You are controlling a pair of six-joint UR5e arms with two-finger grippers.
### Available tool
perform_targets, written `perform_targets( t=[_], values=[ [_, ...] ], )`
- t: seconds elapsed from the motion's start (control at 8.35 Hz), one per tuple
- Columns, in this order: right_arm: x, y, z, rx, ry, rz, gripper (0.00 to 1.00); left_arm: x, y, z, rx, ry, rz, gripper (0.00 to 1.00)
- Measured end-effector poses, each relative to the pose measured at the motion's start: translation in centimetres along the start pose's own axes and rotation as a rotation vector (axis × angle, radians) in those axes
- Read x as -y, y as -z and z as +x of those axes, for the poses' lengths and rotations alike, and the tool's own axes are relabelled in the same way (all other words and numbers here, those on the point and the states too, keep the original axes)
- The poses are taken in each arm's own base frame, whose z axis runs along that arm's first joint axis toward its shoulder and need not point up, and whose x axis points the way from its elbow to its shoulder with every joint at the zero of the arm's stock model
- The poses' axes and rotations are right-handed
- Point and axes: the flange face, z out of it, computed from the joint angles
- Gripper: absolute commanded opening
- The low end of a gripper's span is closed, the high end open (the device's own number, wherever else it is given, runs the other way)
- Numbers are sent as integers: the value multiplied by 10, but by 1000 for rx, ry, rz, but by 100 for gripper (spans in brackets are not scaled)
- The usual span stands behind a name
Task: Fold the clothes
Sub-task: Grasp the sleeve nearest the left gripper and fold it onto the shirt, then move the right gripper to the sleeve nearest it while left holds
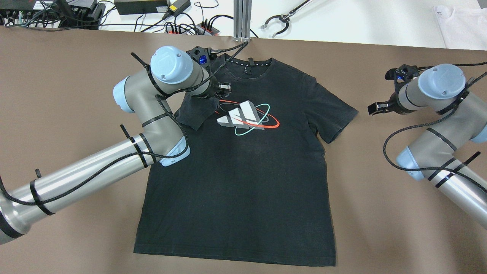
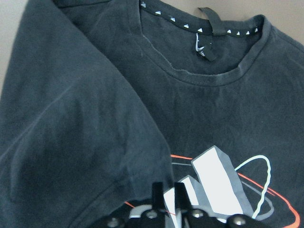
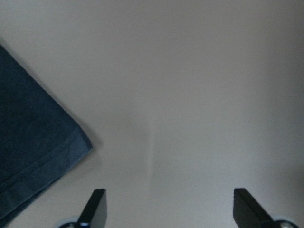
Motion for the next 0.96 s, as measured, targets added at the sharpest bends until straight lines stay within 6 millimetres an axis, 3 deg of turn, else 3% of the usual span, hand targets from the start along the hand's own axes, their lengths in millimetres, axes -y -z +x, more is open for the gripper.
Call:
perform_targets(
  t=[0.36, 0.72, 0.84, 0.96],
  values=[
    [4, 1, -6, 4, 5, 4, 94, 1, 9, 20, -26, 2, 9, 100],
    [22, -8, -20, 23, -25, 18, 93, 1, 10, 23, -28, 6, 9, 100],
    [32, -16, -25, 46, -68, 36, 90, 1, 10, 22, -28, 6, 8, 100],
    [37, -23, -29, 72, -113, 56, 76, 0, 9, 21, -27, 5, 8, 100]
  ],
)
